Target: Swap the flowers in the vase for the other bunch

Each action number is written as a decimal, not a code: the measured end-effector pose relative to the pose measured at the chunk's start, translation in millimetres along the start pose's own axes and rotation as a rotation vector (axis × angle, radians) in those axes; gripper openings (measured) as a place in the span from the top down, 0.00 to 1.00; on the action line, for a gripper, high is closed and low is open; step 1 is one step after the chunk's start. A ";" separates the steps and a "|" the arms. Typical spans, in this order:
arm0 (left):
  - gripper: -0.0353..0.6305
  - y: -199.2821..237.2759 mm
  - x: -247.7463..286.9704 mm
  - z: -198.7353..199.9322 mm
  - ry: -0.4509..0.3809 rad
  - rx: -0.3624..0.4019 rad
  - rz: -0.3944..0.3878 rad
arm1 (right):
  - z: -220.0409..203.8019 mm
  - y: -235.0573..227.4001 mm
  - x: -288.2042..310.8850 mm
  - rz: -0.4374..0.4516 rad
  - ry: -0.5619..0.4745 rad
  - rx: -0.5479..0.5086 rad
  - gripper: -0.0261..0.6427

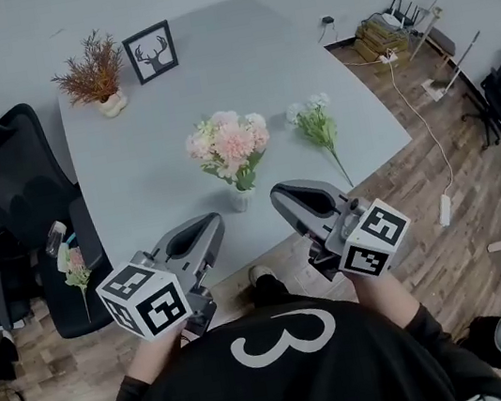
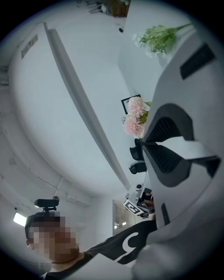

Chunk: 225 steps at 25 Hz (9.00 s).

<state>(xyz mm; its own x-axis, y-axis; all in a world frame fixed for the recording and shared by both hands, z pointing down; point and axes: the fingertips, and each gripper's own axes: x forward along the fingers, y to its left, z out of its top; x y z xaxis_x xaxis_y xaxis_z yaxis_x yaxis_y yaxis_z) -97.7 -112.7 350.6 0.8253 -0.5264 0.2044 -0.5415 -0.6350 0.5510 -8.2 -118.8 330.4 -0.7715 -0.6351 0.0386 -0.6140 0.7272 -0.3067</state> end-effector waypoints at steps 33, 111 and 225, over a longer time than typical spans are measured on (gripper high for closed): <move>0.93 65.3 -12.5 2.4 -0.051 -0.115 0.137 | -33.4 -66.6 107.7 -0.061 0.133 -0.082 0.20; 0.93 -11.6 -8.2 5.0 -0.066 0.002 -0.051 | 89.1 -64.7 -87.5 -0.513 -0.160 -0.303 0.81; 0.93 -68.6 51.2 -12.8 -0.030 0.137 0.039 | -5.9 -20.7 -53.3 0.168 0.161 -0.028 0.95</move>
<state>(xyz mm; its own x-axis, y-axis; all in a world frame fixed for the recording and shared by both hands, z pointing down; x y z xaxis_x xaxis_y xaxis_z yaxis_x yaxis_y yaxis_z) -16.3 -88.9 333.6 0.7994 -0.5672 0.1981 -0.5912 -0.6842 0.4270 44.6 -98.4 340.3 -0.8786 -0.4563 0.1409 -0.4772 0.8276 -0.2956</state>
